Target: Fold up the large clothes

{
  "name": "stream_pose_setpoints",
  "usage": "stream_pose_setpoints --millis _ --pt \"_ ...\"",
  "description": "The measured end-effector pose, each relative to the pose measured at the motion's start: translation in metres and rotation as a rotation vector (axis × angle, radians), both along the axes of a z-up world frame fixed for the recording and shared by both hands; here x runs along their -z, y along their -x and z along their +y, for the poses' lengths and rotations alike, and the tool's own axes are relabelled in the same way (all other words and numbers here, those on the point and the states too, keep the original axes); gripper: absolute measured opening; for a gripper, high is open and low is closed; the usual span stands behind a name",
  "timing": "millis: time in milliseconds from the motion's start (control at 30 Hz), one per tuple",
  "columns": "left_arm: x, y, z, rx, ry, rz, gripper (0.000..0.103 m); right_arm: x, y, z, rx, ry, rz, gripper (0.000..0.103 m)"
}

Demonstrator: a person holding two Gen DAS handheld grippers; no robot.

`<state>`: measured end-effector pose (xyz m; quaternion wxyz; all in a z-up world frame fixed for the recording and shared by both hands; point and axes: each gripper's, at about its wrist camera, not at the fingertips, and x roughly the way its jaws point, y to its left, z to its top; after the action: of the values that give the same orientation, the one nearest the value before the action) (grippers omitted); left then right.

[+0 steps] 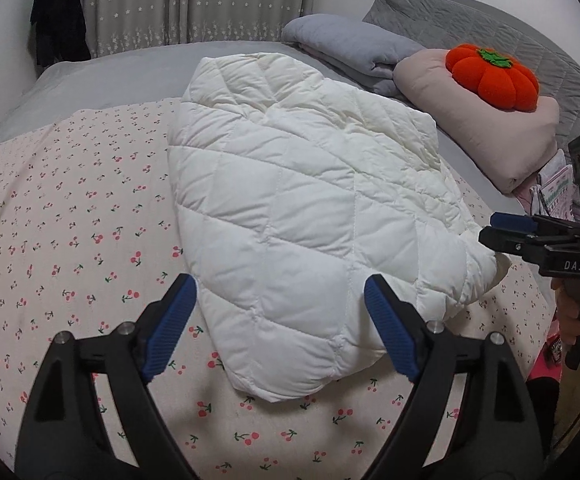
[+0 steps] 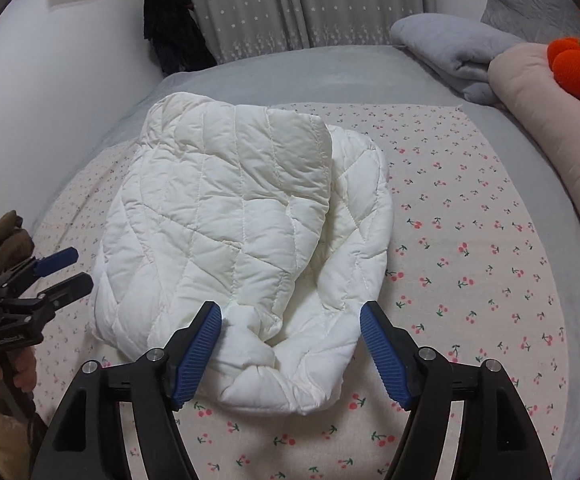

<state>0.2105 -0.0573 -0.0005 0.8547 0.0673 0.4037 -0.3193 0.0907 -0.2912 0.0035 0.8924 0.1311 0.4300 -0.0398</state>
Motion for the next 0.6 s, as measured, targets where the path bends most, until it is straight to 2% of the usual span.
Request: stream_pose_setpoints --millis 200,600 --pt "-0.001 0.0 0.004 -0.02 -0.002 0.017 0.087 -0.003 0.003 0.0 -0.012 -0.003 -0.013 0.083" --pt "-0.001 -0.005 0.009 -0.048 -0.011 0.044 0.087 -0.005 0.008 -0.009 0.003 -0.038 -0.037 0.083"
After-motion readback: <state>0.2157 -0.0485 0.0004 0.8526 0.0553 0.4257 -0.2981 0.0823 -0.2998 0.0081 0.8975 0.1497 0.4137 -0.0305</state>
